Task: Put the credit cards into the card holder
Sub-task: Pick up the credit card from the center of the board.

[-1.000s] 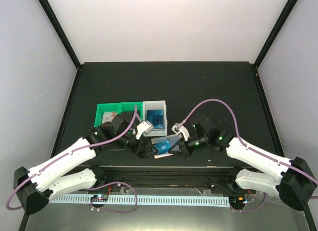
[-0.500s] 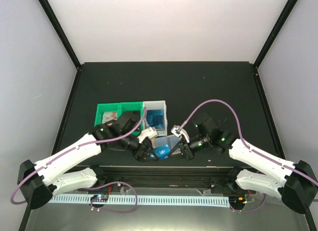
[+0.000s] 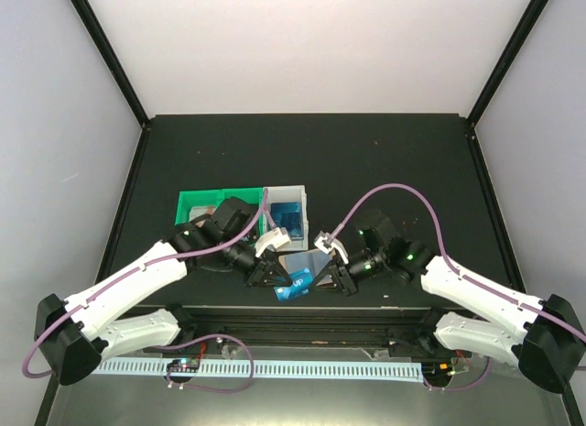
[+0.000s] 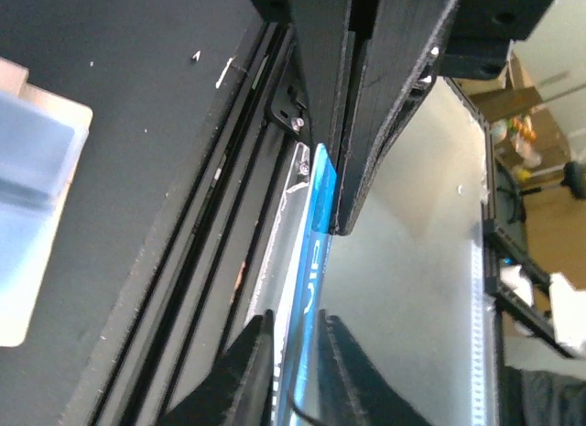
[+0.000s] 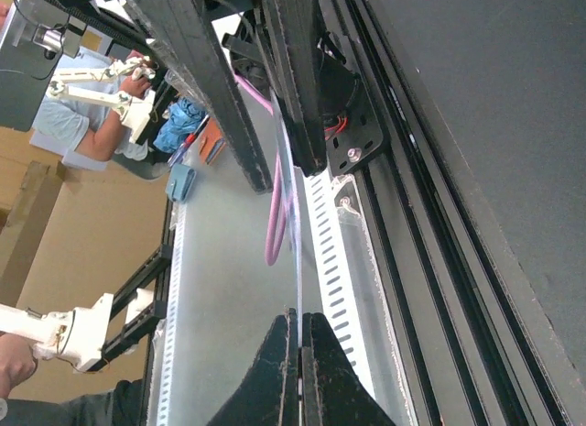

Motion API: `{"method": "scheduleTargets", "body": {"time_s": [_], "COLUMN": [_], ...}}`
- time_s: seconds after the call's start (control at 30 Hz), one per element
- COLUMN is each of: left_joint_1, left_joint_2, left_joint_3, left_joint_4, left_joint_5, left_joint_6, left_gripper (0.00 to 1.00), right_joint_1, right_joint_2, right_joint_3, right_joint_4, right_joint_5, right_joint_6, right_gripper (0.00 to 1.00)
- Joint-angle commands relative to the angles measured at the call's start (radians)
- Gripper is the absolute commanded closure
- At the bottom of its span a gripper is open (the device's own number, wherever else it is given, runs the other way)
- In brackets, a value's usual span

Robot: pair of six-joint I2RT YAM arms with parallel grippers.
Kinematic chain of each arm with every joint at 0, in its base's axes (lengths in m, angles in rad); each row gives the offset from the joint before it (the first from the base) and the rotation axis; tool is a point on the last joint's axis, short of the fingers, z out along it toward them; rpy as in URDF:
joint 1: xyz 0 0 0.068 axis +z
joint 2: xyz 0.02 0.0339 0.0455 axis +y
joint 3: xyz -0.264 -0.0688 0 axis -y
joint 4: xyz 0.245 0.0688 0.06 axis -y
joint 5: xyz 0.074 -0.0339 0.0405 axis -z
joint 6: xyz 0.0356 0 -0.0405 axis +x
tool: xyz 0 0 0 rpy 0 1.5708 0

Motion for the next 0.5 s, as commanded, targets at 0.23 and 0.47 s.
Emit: {"method": "scheduleTargets", "body": {"time_s": [0.23, 0.47], "left_joint_1": [0.011, 0.013], "left_joint_2": [0.013, -0.062], "left_joint_3": [-0.009, -0.191], "left_joint_4": [0.063, 0.348], "left_joint_5": [-0.018, -0.343], "left_joint_6": [-0.045, -0.430], "left_gripper": [0.98, 0.98], "right_joint_1": [0.000, -0.007], "right_joint_2": [-0.005, -0.037], "right_joint_3": [0.004, -0.051], "right_joint_4": [-0.044, -0.107], "right_joint_5": [0.173, 0.653], "right_joint_6": [0.019, 0.204], "right_gripper": [0.60, 0.33]}}
